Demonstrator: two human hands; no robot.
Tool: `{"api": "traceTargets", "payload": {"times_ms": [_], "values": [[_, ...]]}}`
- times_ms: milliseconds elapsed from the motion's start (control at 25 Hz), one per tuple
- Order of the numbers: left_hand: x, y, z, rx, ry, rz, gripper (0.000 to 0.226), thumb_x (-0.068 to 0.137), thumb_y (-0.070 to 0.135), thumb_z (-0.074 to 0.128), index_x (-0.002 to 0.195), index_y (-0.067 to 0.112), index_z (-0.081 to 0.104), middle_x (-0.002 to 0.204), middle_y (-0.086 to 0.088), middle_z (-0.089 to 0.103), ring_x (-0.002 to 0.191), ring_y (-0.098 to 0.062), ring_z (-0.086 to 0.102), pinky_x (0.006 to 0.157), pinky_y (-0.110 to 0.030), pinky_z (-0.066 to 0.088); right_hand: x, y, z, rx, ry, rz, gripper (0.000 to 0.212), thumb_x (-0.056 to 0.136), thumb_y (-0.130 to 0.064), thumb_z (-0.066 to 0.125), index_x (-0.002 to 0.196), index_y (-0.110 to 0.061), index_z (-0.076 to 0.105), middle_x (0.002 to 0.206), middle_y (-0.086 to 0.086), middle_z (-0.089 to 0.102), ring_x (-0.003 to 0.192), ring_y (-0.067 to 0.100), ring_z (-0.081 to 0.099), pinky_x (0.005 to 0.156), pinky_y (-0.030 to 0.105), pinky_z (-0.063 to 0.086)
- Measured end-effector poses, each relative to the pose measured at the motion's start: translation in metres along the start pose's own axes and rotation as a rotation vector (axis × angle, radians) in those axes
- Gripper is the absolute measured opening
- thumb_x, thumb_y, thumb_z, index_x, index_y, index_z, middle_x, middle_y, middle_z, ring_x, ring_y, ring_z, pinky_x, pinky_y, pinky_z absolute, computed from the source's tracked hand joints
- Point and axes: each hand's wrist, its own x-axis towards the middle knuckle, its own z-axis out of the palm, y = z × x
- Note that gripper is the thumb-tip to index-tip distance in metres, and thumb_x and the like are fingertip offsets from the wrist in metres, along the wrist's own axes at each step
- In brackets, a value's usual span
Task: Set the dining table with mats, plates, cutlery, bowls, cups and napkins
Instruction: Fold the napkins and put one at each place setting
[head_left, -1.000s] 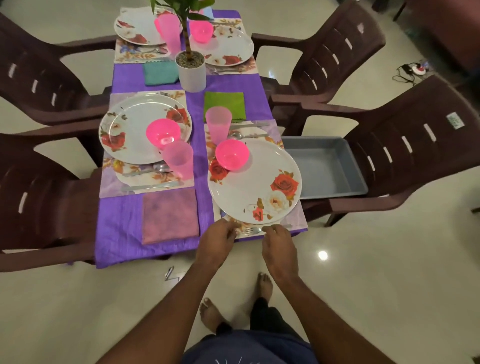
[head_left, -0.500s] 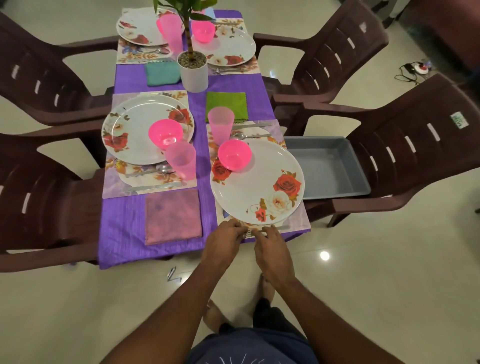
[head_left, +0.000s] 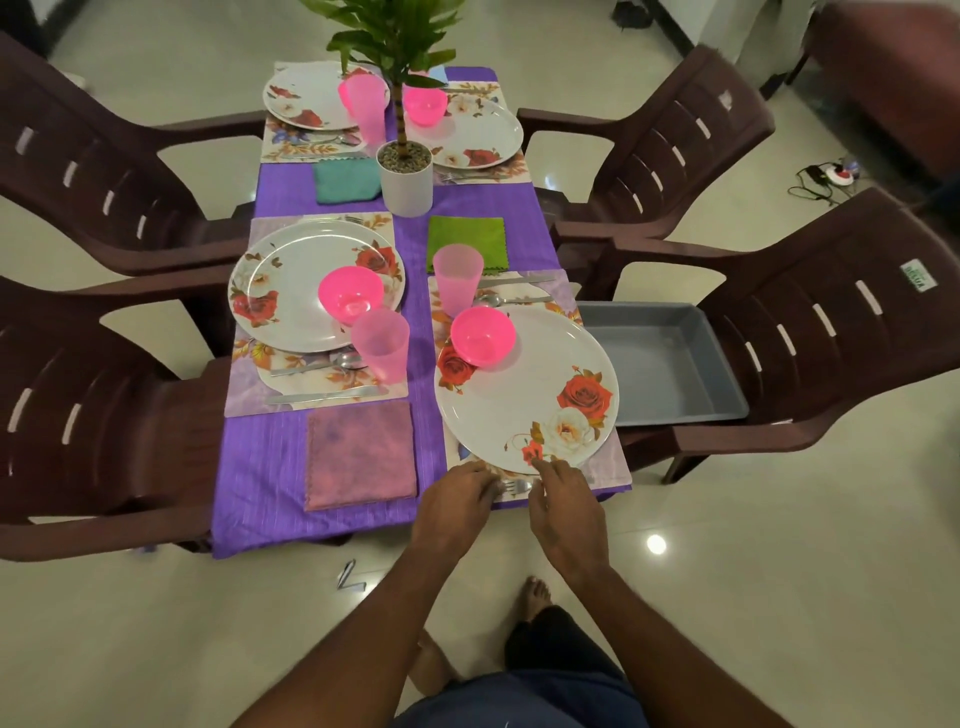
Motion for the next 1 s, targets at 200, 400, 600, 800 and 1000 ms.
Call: {"api": "traceTargets", "payload": {"times_ms": [200,400,600,800,1000], "values": [[0.019,-0.015,-0.028,-0.101,0.281,-0.137,0.024,0.103,0.046,0.05,0.101,0.025,0.063,0.096,0.009,0.062,0.091,-0.011,0.056,0.071,-0.032,0.048,0.057,-0.008,-0.009,0.137,0.015,-0.056,0.039,0.099,-0.019,0.055,0.138,-0.016,0.054,0.127,0.005,0.062,0.117,0.024,0.058,0.09,0.045,0.056],[0.05,-0.037,-0.049,-0.09,0.245,-0.338,0.04,0.097,0.016,0.058,0.136,0.014,0.048,0.122,-0.005,0.061,0.109,-0.026,0.063,0.082,-0.038,0.055,0.148,-0.026,-0.008,0.218,-0.068,-0.07,0.054,0.098,-0.023,0.059,0.149,-0.019,0.043,0.134,0.007,0.059,0.122,0.025,0.054,0.104,0.044,0.046],[0.086,-0.047,-0.065,0.026,-0.003,-0.372,0.077,0.086,0.014,0.071,0.151,0.017,0.03,0.143,-0.003,0.052,0.112,-0.028,0.065,0.083,-0.038,0.057,0.214,-0.045,-0.007,0.105,-0.198,-0.14,0.057,0.099,-0.021,0.06,0.152,-0.022,0.041,0.135,0.012,0.058,0.121,0.03,0.056,0.106,0.046,0.047],[0.104,-0.039,-0.063,0.189,-0.111,-0.341,0.076,0.087,0.012,0.071,0.152,0.017,0.031,0.152,-0.004,0.046,0.115,-0.029,0.063,0.088,-0.038,0.055,0.222,-0.046,0.004,0.056,-0.224,-0.151,0.048,0.099,-0.019,0.058,0.146,-0.024,0.049,0.13,0.01,0.058,0.115,0.028,0.059,0.097,0.04,0.053],[0.108,-0.048,-0.059,0.223,-0.116,-0.334,0.069,0.085,0.014,0.072,0.144,0.018,0.037,0.139,-0.003,0.056,0.101,-0.025,0.067,0.081,-0.034,0.057,0.219,-0.046,-0.007,0.073,-0.156,-0.104,0.05,0.097,-0.019,0.062,0.146,-0.025,0.051,0.134,0.009,0.059,0.121,0.027,0.055,0.101,0.043,0.051]]}}
